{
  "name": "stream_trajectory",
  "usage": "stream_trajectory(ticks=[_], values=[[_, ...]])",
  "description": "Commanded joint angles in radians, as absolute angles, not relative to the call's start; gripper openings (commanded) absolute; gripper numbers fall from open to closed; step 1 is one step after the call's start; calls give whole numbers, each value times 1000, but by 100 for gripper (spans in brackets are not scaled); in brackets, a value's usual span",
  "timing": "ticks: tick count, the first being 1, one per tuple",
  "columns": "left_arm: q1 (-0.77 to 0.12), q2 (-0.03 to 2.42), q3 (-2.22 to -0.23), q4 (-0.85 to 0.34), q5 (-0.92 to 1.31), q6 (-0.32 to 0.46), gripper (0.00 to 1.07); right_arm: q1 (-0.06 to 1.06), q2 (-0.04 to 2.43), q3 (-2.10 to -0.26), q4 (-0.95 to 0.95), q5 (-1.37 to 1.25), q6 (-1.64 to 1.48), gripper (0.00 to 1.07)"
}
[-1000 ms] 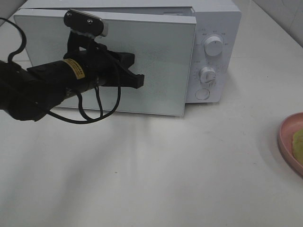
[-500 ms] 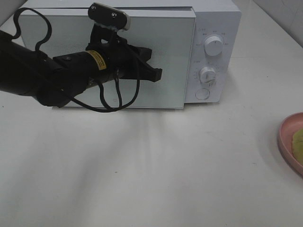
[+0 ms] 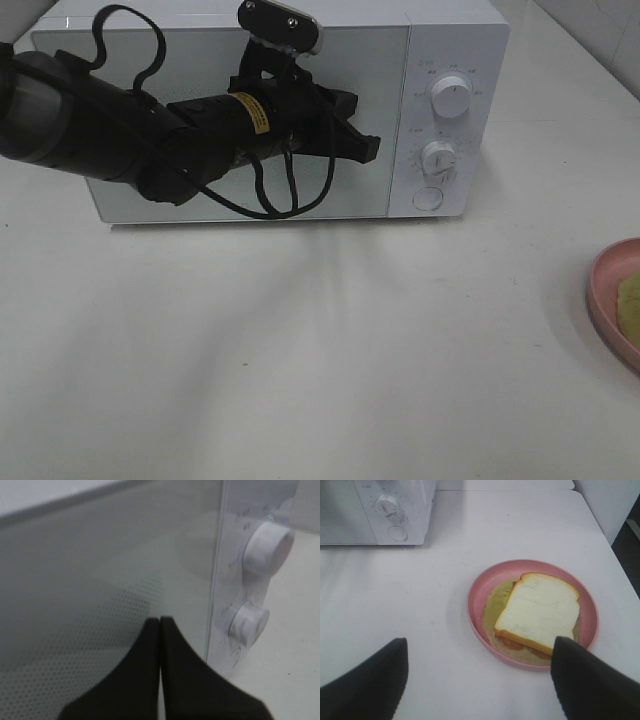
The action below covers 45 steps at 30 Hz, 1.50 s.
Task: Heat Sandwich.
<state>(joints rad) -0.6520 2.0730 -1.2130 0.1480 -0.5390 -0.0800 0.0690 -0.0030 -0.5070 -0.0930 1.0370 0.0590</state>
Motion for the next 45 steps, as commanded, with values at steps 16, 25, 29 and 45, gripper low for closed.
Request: stream_trajectory(ticks=[16,25,29,45], values=[[-612,2087,-1244,34,-563,-88,0,63,-32,-506,-94,1026,47,76],[-624,2025,-1174,45,-562,-85,0,63,-32,-506,-94,1026,47,76],[-624,1977,-1092,45,-573,-85,0,63,-32,-506,-94,1026,47,76],[-705,1714,-777,43,-483,-92,18,63,-32,-506,-94,1026,47,76]])
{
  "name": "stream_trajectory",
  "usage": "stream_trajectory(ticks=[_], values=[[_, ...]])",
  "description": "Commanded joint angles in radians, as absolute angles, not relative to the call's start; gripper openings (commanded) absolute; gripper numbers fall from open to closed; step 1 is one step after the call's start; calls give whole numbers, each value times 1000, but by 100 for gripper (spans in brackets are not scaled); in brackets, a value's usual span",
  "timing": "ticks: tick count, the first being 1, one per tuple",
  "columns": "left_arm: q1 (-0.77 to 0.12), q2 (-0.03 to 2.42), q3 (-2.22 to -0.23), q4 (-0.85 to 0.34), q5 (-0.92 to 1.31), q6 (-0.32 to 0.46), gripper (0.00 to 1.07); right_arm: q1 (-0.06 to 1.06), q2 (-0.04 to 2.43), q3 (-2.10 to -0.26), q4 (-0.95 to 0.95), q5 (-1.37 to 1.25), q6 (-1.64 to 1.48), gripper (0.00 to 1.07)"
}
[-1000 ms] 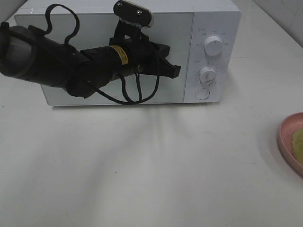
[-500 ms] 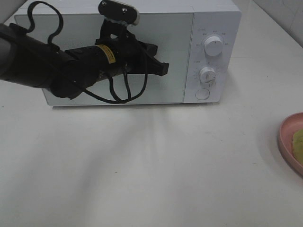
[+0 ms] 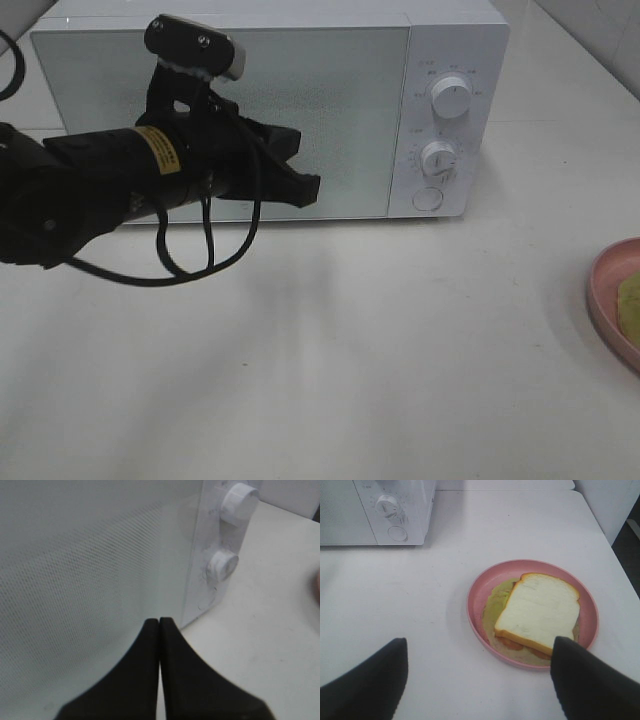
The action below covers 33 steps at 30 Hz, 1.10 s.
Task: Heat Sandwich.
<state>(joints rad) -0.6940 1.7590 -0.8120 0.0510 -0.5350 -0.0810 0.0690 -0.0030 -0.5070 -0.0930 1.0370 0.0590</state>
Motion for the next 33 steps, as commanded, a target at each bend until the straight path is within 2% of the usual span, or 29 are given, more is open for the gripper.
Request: stream_trajectory(ticks=[1,2,3,4,5,6,11,12,13,17,21,22,25,27,28,30,32,33], values=[[-705,1695,-760,43,-456,-106,31,63,-32,-506,-94,1026,47,76],[-705,1680,-747,41,-434,-124,44,63,-32,-506,-94,1026,48,76],[-705,1680,-747,41,-434,-124,44,63,-32,-506,-94,1026,48,76],[-705,1643,-719,38,-383,-178,80,63,-32,-506,-94,1026,48,76],[-705,1630,-708,38,-350,-195,93,63,-32,-506,-94,1026,48,76],[-705,1613,-700,37,-314,-208,102,63,-32,-506,-94,1026,48,76],[-705,1526,-691,39,-88,-216,98,63,-32,-506,-94,1026,48,76],[-705,1490,-691,39,16,-216,98,63,-32,-506,-94,1026,48,76],[-705,1490,-691,39,16,-216,98,63,-32,-506,-94,1026,48,76],[-697,1385,-691,53,302,-216,98,63,-32,-506,-94,1026,48,76],[-697,1326,-691,68,437,-218,98,63,-32,-506,-94,1026,48,76],[-697,1295,-691,72,520,-233,98,63,-32,-506,-94,1026,48,76],[-693,1267,-691,85,589,-270,98,63,-32,-506,-94,1026,48,76],[-646,1235,-691,87,680,-315,98,63,-32,-506,-94,1026,48,76],[-646,1235,-691,87,680,-315,98,63,-32,-506,-94,1026,48,76],[-593,1214,-691,87,732,-315,98,63,-32,-506,-94,1026,46,76],[-491,1171,-691,85,797,-304,98,63,-32,-506,-94,1026,46,76],[-491,1171,-691,85,797,-304,98,63,-32,-506,-94,1026,46,76]])
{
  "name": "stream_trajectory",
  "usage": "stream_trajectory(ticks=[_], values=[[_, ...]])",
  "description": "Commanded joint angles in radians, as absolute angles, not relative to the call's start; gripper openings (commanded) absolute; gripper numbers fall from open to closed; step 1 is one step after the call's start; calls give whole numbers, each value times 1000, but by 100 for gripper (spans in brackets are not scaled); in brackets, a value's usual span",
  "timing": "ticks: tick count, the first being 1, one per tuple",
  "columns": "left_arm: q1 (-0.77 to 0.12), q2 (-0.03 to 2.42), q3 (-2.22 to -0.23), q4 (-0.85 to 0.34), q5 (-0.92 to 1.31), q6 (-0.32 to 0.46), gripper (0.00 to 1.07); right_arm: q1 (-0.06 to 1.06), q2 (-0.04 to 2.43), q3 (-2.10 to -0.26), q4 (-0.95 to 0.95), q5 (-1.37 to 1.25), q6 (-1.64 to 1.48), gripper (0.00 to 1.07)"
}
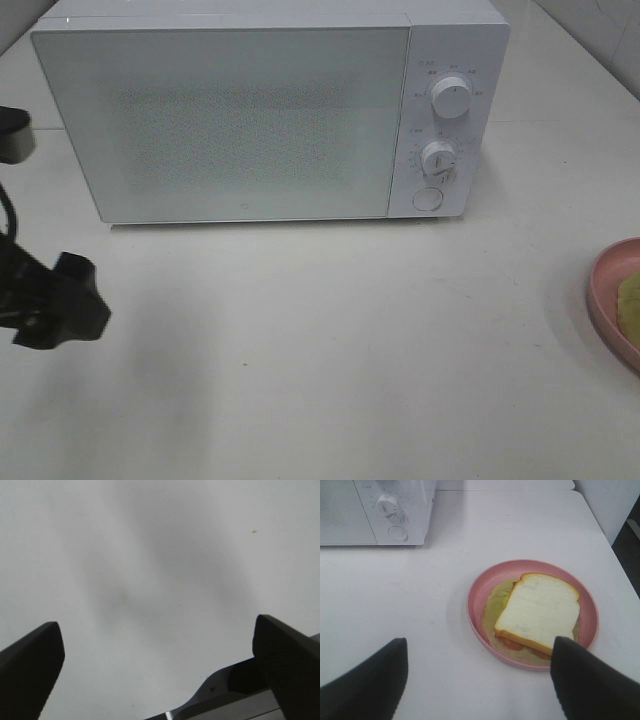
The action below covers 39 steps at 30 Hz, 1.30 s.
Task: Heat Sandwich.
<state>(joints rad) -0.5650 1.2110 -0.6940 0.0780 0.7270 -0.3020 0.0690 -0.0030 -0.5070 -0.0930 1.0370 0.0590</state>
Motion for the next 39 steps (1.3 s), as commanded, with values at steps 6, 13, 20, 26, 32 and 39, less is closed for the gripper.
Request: stream_trajectory(ticks=[6,13,20,26,32,39], values=[[-276,1083,-691,60,921,-183,98,63,-32,-506,-94,1026,46,76],[-41,972,-690,10,1089,-71,98,63,-32,-506,-94,1026,46,76],[6,843,-689,0,1172,-29,98,63,-32,-506,-94,1026,46,76],[6,701,-689,-7,1194,23,98,63,-32,-506,-94,1026,48,76],[6,596,-618,-8,1166,22,98,63,-32,-506,-94,1026,48,76],[6,559,-498,-8,1040,22,98,63,-32,-506,-94,1026,48,76]])
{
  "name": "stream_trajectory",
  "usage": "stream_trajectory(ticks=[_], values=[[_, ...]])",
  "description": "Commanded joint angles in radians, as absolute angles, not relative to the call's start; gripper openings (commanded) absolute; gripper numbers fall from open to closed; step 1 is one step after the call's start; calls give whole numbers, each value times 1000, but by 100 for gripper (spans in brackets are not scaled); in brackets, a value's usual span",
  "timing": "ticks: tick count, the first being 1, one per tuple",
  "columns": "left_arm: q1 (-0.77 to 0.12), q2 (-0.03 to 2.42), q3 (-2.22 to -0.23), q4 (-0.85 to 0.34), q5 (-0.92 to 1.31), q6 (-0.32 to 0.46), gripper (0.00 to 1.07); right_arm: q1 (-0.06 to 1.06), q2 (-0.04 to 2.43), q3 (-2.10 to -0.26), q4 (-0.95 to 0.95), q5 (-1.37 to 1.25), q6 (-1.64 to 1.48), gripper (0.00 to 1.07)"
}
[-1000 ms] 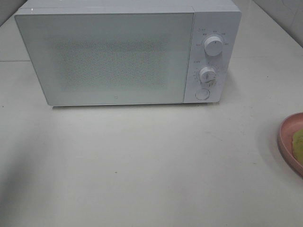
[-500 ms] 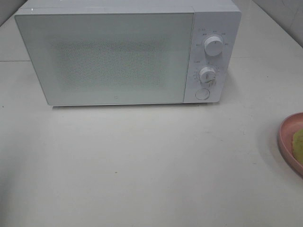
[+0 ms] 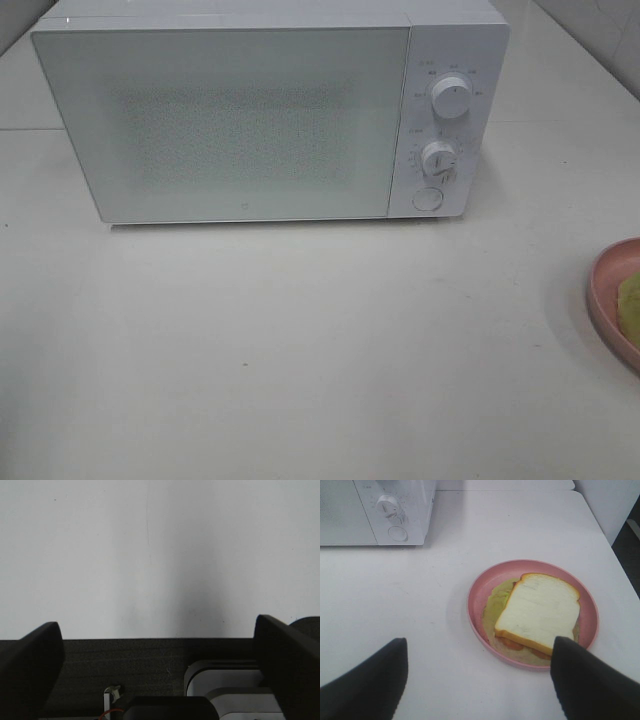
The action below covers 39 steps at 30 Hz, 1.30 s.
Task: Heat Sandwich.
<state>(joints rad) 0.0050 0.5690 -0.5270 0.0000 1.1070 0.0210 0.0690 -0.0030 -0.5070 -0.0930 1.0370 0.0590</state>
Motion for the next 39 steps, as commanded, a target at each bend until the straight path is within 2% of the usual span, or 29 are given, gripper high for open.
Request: stream_trajectory(ticks=[1,16,21,23,29,34,39], values=[[6,559,-498,-8,1040,22,98,63,-32,-506,-94,1026,48,76],[6,547,-493,-8,1037,24,98,63,-32,-506,-94,1026,46,76],[29,456,-493,-8,1037,25,98,63,-32,-506,-94,1026,46,76],[59,350,-493,-8,1037,24,98,63,-32,-506,-93,1026,46,76],[59,107,-493,-8,1037,25,98,63,-32,-506,-93,1026,46,76],[59,-11,-493,-8,1037,25,98,63,-32,-506,-93,1026,46,76],[58,-28,-493,-9,1037,25,98,63,-32,-506,-93,1026,49,76]])
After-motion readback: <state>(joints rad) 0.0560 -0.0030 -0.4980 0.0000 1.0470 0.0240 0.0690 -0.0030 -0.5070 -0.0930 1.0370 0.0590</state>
